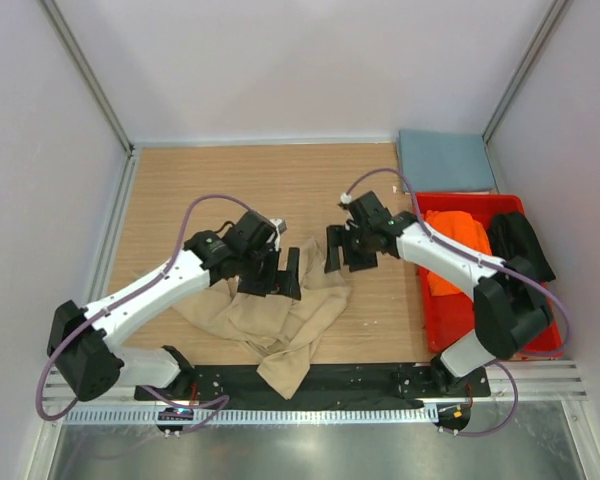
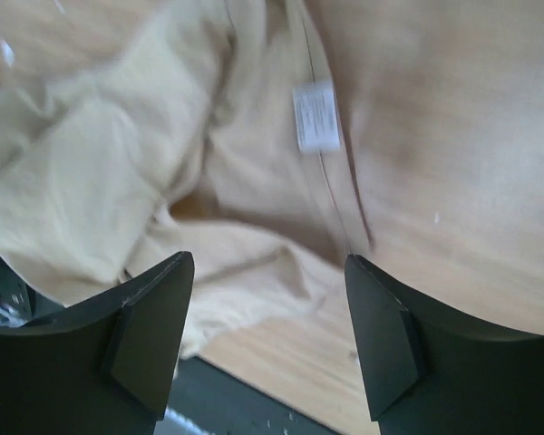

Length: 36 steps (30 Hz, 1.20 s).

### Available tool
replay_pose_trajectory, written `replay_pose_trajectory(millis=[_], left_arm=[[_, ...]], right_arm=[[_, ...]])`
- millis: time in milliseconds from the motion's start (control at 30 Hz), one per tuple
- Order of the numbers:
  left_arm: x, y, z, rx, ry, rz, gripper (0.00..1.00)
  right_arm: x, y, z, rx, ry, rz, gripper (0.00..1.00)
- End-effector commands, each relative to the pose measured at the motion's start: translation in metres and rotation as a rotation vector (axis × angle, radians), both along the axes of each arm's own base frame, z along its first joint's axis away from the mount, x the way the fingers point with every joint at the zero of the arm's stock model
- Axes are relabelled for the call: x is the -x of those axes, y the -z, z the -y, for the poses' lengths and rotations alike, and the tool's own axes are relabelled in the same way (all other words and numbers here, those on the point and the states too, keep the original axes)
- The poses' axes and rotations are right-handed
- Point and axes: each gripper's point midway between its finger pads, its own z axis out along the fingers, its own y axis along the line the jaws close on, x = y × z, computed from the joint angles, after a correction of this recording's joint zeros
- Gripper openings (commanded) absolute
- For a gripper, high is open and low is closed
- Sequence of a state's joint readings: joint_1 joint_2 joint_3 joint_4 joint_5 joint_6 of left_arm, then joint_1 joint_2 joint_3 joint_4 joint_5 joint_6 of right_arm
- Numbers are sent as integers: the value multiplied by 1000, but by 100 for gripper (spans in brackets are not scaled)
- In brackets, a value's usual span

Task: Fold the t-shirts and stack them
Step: Flatten the tshirt out

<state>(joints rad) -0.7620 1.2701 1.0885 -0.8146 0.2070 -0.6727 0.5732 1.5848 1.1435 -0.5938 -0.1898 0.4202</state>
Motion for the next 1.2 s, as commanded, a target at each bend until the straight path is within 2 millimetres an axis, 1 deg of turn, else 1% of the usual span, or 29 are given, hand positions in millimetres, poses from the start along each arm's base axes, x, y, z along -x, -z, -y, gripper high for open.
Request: replay_pose_trajectory(millis=[0,33,67,100,133,167,200,233,267,300,333,367,400,433,500,533,567,600,733,800,833,900,933,1000,1033,1100,1133,1167], left_arm=[[-5,26,-3,-93,52,23,95],[-16,29,-2,-115,39,62,94],[-25,30,0,-134,38,89,92],[-35,41,-1,-179,43,99,90],[-46,44,1,-202,41,127,88],[-56,38,8,-196,48,151,84],[-61,41,13,-202,63,158,81],[-67,57,16,-245,96,145,79],[-76,61,16,-274,94,156,75],[-87,58,21,-280,96,165,75],[-90,74,18,-332,113,134,74],[-96,80,19,-351,113,129,77],[-106,79,20,-353,102,131,80],[-108,93,18,-381,105,99,84],[-115,101,17,-389,98,66,84],[-117,103,17,-399,95,50,80],[-117,113,16,-413,99,20,76],[-118,117,16,-417,98,3,72],[-115,129,15,-426,86,-36,64],[-108,133,21,-386,91,-70,58],[-107,135,22,-386,88,-76,50],[-106,138,22,-385,82,-92,38],[-106,137,23,-380,82,-93,28],[-106,132,23,-381,78,-89,22],[-109,126,21,-387,70,-69,14],[-111,113,18,-398,62,-50,6],[-113,102,17,-394,61,-31,2],[-117,95,11,-417,48,-6,0]], right_arm=[[35,0,0,-127,17,-50,74],[48,15,5,-125,37,-95,74],[51,14,3,-153,37,-91,74],[56,17,4,-161,42,-107,73],[65,27,8,-157,53,-139,71],[68,28,7,-170,51,-144,70],[71,30,9,-168,52,-150,66],[77,36,13,-158,57,-167,64],[80,39,15,-153,58,-174,62],[82,38,15,-165,54,-173,59],[84,42,16,-174,60,-175,58],[86,42,16,-185,66,-179,57],[87,41,13,-202,58,-182,57],[86,43,14,-207,66,-180,57],[85,44,13,-210,75,-184,58],[83,47,12,-206,79,-189,57],[82,48,12,-205,82,-194,57],[82,49,12,-201,85,-200,58],[83,56,15,-177,80,-216,56],[85,59,14,-183,71,-231,54],[85,61,13,-185,66,-234,53],[87,67,12,-181,58,-262,52],[86,67,10,-186,47,-261,51],[85,72,8,-184,42,-279,48],[80,69,5,-192,41,-265,46],[71,66,2,-204,67,-252,32],[62,60,-2,-216,78,-228,24],[56,57,-3,-215,101,-218,12]])
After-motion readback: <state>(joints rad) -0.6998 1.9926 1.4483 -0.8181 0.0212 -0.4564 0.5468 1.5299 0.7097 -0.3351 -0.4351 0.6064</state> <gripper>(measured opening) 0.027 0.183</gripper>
